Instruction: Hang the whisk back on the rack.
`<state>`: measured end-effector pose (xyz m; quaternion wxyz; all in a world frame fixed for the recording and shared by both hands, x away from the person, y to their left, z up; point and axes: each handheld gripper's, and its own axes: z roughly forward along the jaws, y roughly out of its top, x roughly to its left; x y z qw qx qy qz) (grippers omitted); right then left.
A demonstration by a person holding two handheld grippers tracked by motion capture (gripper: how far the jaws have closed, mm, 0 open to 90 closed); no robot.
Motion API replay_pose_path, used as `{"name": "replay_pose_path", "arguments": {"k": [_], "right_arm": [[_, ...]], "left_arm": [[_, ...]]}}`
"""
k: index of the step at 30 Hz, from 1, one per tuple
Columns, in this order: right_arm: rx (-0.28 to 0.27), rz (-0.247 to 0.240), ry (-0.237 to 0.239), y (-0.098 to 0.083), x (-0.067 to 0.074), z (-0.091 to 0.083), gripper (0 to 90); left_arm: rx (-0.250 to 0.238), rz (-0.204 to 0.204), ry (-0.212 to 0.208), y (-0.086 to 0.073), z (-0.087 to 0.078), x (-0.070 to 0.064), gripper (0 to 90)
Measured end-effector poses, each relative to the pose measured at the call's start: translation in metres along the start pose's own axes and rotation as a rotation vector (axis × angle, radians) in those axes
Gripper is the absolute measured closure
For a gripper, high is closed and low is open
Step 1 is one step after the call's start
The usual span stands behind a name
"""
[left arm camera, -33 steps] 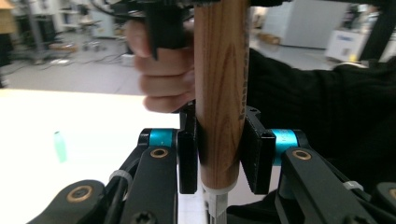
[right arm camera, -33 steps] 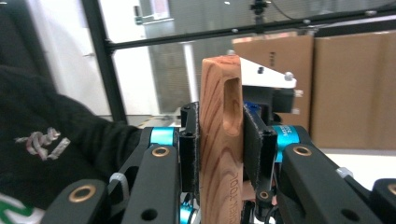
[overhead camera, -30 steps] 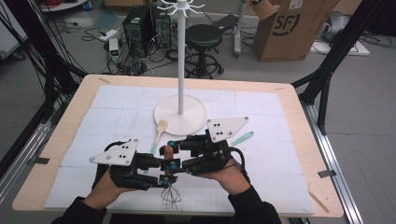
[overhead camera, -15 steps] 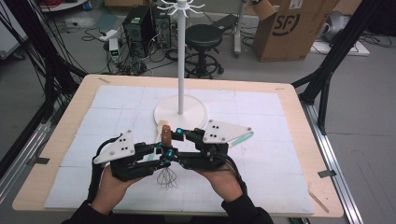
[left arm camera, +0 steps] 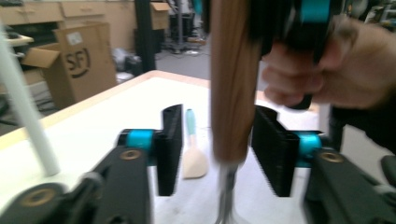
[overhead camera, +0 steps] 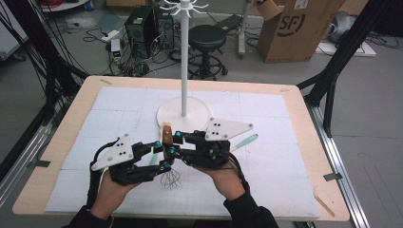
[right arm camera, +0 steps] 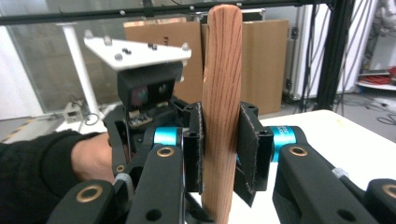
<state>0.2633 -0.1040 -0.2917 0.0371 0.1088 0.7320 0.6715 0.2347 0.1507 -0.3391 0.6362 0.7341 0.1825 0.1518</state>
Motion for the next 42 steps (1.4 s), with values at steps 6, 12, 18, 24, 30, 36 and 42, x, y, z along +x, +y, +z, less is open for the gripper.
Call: {"name": "replay_pose_path", "arguments": {"k": [6,12,18,24,30,36,42], "right_arm": [[0.001,0.029,0.037,0.012,-0.021,0.004,73.3],[0.012,0.04,0.059,0.035,-0.048,0.016,73.2],[0.019,0.056,0.048,0.061,-0.078,0.027,73.2],[0.018,0.057,0.029,0.089,-0.103,0.034,73.1],[-0.004,0.048,-0.007,0.12,-0.122,0.036,73.1],[0.001,0.05,-0.045,0.143,-0.138,0.038,73.1],[-0.002,0.07,-0.082,0.156,-0.149,0.04,73.1]], "left_arm": [[-0.047,-0.02,0.053,-0.016,-0.026,0.017,35.1],[-0.09,-0.042,0.142,-0.028,-0.054,0.029,18.7],[-0.125,-0.027,0.189,-0.042,-0.075,0.037,17.0],[-0.123,-0.056,0.213,-0.051,-0.091,0.042,17.0],[-0.123,-0.056,0.221,-0.052,-0.1,0.044,17.0],[-0.119,-0.051,0.219,-0.052,-0.102,0.046,17.1],[-0.116,-0.045,0.21,-0.051,-0.102,0.045,17.1]]}}
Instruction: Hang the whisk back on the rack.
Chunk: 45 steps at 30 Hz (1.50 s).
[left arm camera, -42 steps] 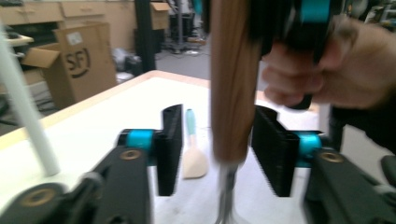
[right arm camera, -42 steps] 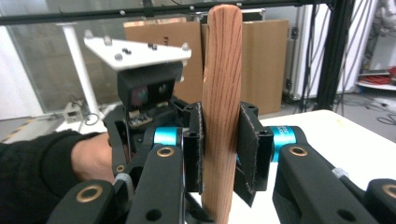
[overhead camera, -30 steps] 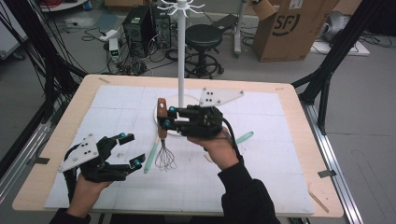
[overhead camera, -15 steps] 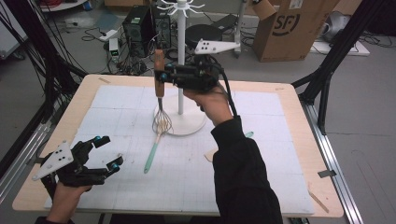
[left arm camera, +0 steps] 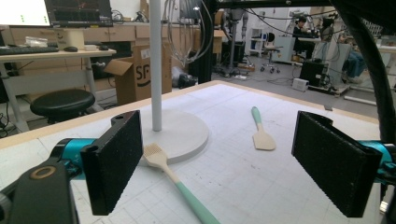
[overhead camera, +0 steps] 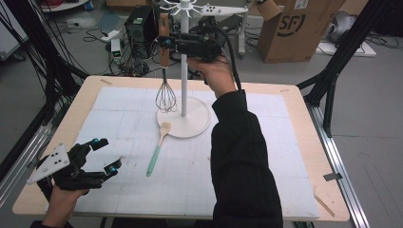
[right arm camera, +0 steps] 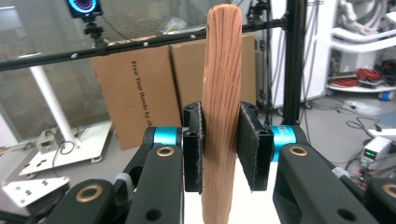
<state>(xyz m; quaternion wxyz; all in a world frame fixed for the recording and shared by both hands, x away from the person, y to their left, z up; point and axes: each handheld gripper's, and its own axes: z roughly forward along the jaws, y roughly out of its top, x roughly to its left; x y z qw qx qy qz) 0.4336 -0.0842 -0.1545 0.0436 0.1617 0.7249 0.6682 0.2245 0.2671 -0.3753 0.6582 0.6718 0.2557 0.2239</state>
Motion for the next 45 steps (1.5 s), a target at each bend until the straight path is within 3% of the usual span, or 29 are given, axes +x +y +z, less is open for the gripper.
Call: {"name": "replay_pose_path", "arguments": {"k": [19,30,32,35,38,45], "right_arm": [[0.004,0.087,-0.104,-0.001,-0.026,0.0,73.1],[-0.004,0.075,-0.125,-0.009,-0.026,-0.006,71.4],[-0.009,0.059,-0.129,-0.01,-0.023,-0.009,64.2],[0.006,0.024,-0.186,-0.012,-0.017,-0.014,53.0],[0.012,0.001,-0.211,-0.018,-0.011,-0.025,46.7],[0.035,-0.017,-0.278,-0.055,-0.004,-0.068,36.3]], "left_arm": [[-0.001,-0.003,-0.006,-0.001,-0.003,0.003,17.1],[0.002,-0.013,-0.011,-0.003,-0.002,0.004,17.2],[0.0,-0.017,-0.01,-0.004,-0.002,0.005,17.2],[-0.003,-0.024,-0.009,-0.005,-0.002,0.005,17.2],[-0.013,-0.036,-0.004,-0.005,-0.003,0.006,17.1],[-0.023,-0.052,0.011,-0.007,-0.003,0.007,17.1]]}}
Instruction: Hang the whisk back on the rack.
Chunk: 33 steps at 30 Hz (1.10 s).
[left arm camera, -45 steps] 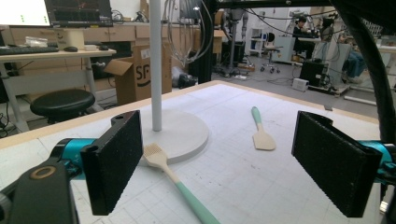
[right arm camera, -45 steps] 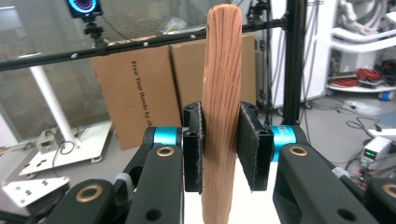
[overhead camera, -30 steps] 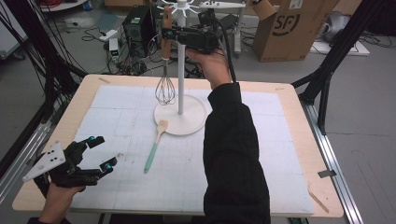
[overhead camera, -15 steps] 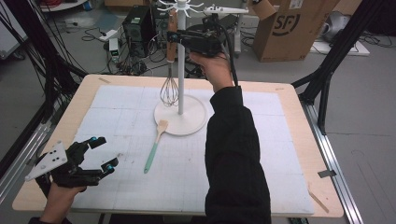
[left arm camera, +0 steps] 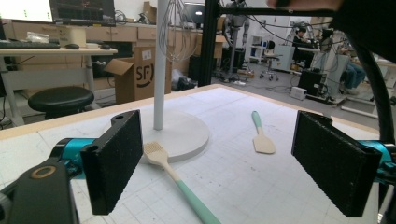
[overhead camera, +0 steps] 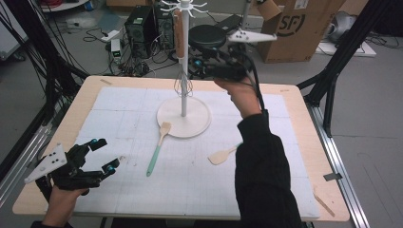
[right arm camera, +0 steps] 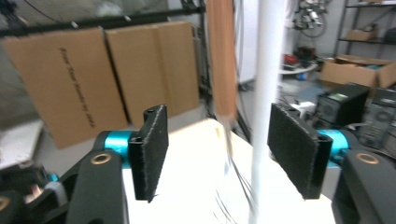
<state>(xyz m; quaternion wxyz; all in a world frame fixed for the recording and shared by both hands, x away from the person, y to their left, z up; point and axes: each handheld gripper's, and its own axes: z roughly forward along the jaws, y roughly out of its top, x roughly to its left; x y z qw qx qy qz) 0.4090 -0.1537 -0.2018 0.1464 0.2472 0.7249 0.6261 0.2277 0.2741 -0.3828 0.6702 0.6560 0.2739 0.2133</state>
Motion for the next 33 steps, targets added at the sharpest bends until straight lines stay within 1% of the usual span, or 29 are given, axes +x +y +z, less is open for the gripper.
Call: {"name": "replay_pose_path", "arguments": {"k": [4,6,8,9,10,11,13,16,20,21,22,23,25,28,33], "right_arm": [[0.016,-0.024,-0.042,-0.03,0.0,-0.032,33.3],[0.027,-0.059,-0.071,-0.045,0.002,-0.049,33.1],[0.04,-0.082,-0.1,-0.062,0.005,-0.066,32.3],[0.046,-0.093,-0.122,-0.07,0.007,-0.074,30.1],[0.057,-0.097,-0.141,-0.079,0.009,-0.082,29.5],[0.056,-0.096,-0.161,-0.087,0.01,-0.09,29.5],[0.049,-0.085,-0.185,-0.104,0.013,-0.105,29.4],[0.043,-0.06,-0.204,-0.133,0.017,-0.126,28.8],[0.048,-0.029,-0.236,-0.167,0.021,-0.146,26.6],[0.05,-0.02,-0.238,-0.172,0.022,-0.149,26.6],[0.053,-0.022,-0.25,-0.179,0.023,-0.153,26.3],[0.065,-0.019,-0.273,-0.185,0.025,-0.157,24.9],[0.063,-0.004,-0.295,-0.193,0.029,-0.162,24.7],[0.061,-0.003,-0.322,-0.202,0.032,-0.17,24.6],[0.041,-0.001,-0.318,-0.211,0.037,-0.174,25.0]], "left_arm": [[-0.001,0.0,0.007,-0.002,0.002,-0.001,17.1],[0.0,0.002,0.009,-0.002,0.004,-0.001,17.1],[-0.001,0.003,0.014,-0.003,0.006,-0.002,17.1],[-0.004,0.002,0.015,-0.003,0.007,-0.002,17.1],[-0.003,0.005,0.017,-0.003,0.009,-0.002,17.1],[-0.004,0.003,0.02,-0.004,0.01,-0.003,17.1],[-0.009,0.002,0.019,-0.004,0.012,-0.004,17.1],[0.001,0.003,0.016,-0.005,0.015,-0.005,17.1],[0.004,0.002,0.012,-0.005,0.019,-0.007,17.1],[0.003,0.001,0.014,-0.005,0.02,-0.008,17.1],[0.004,-0.001,0.012,-0.005,0.022,-0.008,17.1],[0.006,0.0,0.013,-0.005,0.022,-0.008,17.1],[0.006,-0.003,0.011,-0.005,0.024,-0.01,17.1],[0.004,-0.001,0.012,-0.005,0.027,-0.011,17.2],[0.008,0.001,0.013,-0.006,0.03,-0.011,17.2]]}}
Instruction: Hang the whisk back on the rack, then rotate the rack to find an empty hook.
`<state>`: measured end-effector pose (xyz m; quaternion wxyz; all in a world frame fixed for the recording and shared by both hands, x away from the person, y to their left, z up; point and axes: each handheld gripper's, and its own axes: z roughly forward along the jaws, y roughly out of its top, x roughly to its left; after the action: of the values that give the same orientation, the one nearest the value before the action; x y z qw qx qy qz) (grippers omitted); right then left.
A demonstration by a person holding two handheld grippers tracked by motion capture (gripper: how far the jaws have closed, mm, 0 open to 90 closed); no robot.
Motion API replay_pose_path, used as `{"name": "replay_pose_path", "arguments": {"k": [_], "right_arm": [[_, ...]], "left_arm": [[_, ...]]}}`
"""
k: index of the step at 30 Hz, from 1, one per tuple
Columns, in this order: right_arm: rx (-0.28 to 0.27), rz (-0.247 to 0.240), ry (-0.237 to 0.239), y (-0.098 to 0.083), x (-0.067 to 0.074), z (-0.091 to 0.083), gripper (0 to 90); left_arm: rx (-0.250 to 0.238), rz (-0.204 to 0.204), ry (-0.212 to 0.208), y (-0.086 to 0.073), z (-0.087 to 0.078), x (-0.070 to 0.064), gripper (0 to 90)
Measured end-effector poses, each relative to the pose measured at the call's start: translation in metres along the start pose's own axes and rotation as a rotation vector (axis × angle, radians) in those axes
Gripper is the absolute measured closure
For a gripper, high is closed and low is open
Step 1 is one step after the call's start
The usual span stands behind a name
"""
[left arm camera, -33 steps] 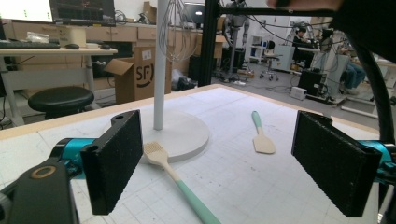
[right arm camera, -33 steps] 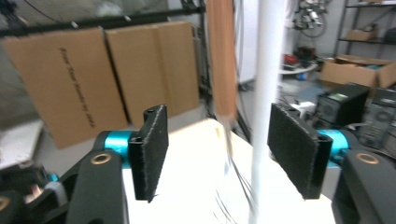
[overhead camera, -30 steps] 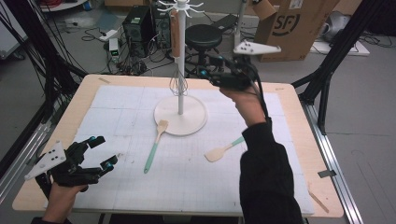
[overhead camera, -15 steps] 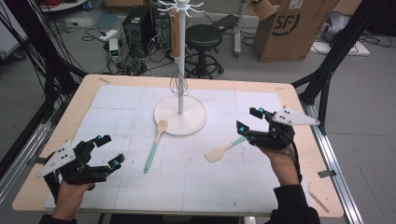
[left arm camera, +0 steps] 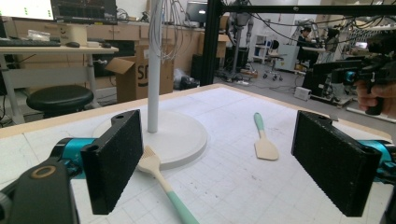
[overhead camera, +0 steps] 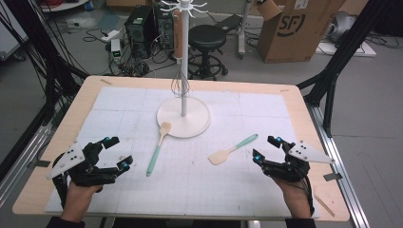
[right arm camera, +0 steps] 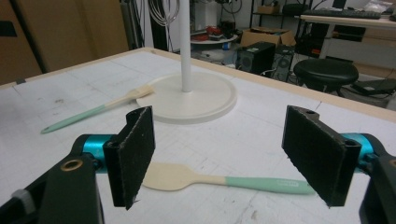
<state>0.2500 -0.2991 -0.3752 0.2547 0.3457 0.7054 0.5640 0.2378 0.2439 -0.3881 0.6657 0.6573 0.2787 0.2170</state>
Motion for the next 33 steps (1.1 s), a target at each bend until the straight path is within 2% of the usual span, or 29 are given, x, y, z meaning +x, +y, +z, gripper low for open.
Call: {"name": "replay_pose_path", "arguments": {"k": [8,20,31,33], "right_arm": [[0.006,0.015,-0.016,-0.011,-0.001,0.001,25.0],[0.005,0.038,-0.028,-0.015,-0.003,-0.002,25.0],[0.023,0.069,0.009,-0.022,0.002,0.008,26.5],[0.026,0.061,0.015,-0.022,0.003,0.01,26.7]], "left_arm": [[-0.004,-0.006,0.014,0.0,-0.002,0.001,17.2],[-0.005,-0.022,0.016,-0.005,-0.003,0.004,17.2],[-0.008,-0.015,0.021,-0.007,-0.012,0.0,17.2],[-0.009,-0.019,0.026,-0.008,-0.013,0.0,17.2]]}}
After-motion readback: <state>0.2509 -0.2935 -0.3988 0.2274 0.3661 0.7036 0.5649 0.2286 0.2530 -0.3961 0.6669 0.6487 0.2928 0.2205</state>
